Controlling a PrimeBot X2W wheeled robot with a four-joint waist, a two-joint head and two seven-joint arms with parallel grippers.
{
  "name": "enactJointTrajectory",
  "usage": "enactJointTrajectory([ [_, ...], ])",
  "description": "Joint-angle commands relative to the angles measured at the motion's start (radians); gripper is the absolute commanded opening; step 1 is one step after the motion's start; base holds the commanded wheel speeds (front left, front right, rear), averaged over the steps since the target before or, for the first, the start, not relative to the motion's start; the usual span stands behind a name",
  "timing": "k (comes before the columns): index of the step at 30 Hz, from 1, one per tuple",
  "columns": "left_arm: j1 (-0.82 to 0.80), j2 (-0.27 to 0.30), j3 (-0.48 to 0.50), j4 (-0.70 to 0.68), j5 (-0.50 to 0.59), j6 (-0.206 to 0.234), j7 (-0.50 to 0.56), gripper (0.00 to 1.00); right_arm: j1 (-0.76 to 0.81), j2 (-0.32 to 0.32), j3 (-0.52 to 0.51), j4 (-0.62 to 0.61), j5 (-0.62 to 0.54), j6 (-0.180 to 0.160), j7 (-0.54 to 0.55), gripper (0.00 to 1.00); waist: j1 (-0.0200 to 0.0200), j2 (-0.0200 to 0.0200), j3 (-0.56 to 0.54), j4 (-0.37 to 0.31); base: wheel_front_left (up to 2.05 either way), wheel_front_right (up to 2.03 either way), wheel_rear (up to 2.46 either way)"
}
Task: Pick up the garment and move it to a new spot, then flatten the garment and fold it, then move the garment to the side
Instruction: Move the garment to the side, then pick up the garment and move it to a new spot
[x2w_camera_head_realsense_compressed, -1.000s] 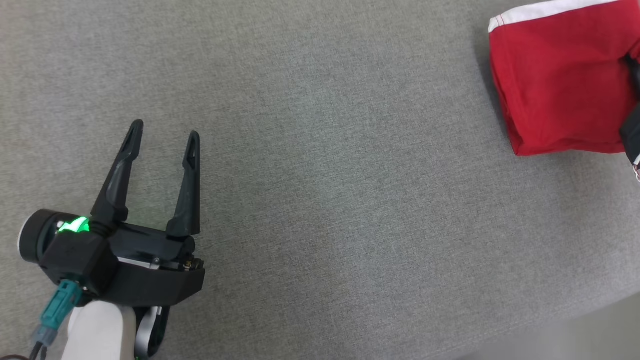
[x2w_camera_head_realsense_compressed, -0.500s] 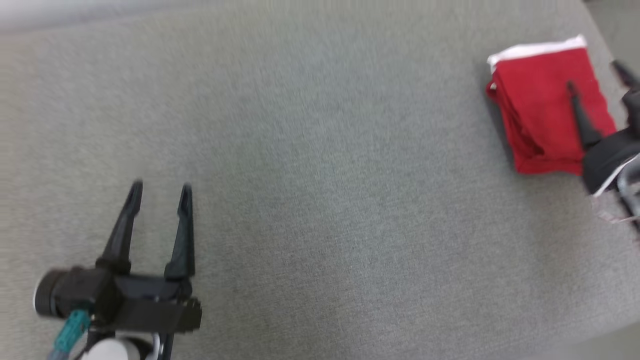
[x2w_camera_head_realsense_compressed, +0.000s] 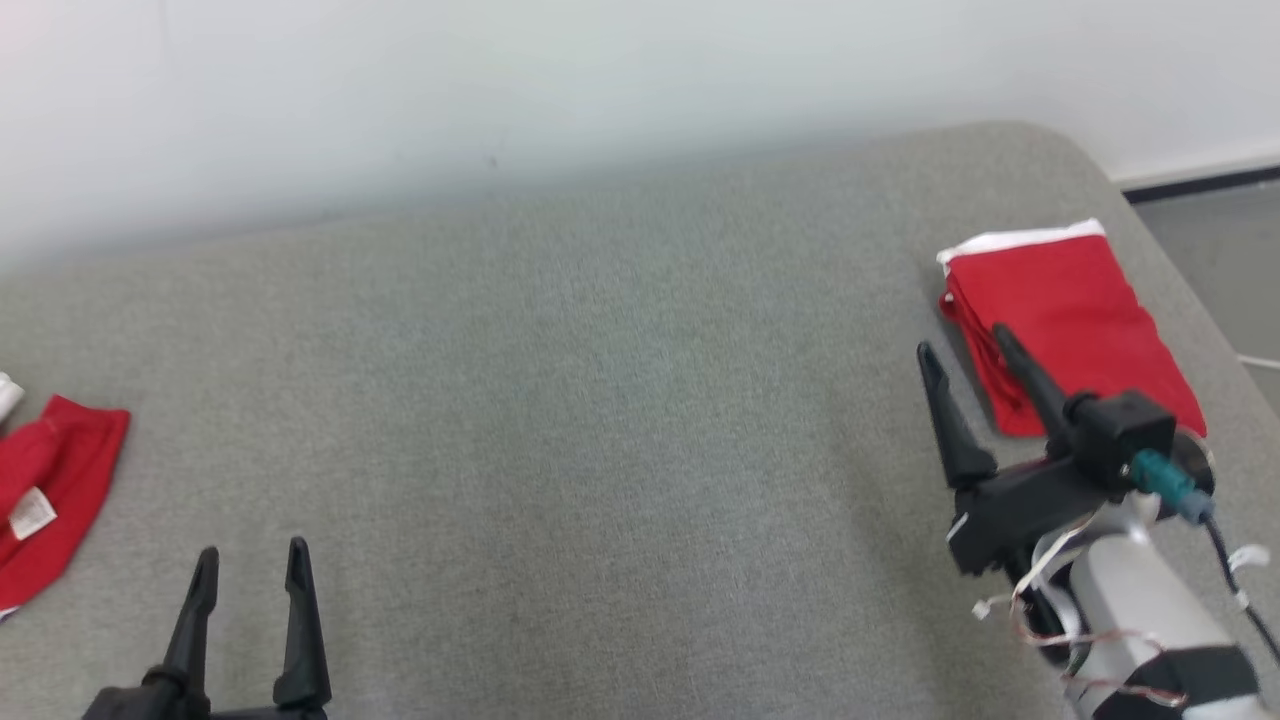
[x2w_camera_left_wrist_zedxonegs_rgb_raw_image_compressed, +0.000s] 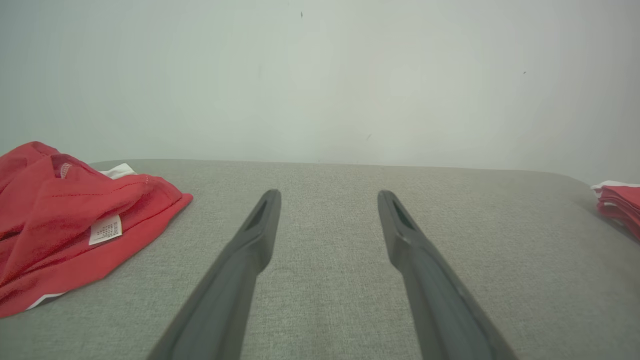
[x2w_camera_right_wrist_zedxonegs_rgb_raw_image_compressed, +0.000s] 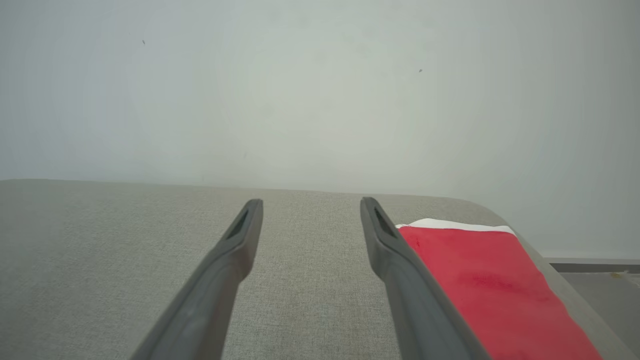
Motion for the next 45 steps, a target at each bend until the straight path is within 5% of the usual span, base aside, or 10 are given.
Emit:
enactJointTrajectory([
  [1,0.026,-0.004,0.006,0.009,-0.003,0.005,-0.001,1.00,0.051,0.028,-0.015,-0.021,0.011,-0.003,-0.001,1.00,0.0004,0.0003,-0.090,0.028,0.00,0.00,0.00],
  [18,0.050,-0.008,0.008,0.069,0.003,0.027,-0.001,1.00,0.268,0.172,-0.124,-0.081,-0.056,-0.003,-0.001,1.00,0.0004,0.0003,-0.131,0.056,0.00,0.00,0.00],
  [45,0.065,-0.008,0.004,0.084,-0.019,0.072,-0.001,1.00,0.320,0.192,-0.134,-0.115,-0.125,-0.003,-0.001,1.00,0.0004,0.0003,-0.145,0.091,0.00,0.00,0.00],
])
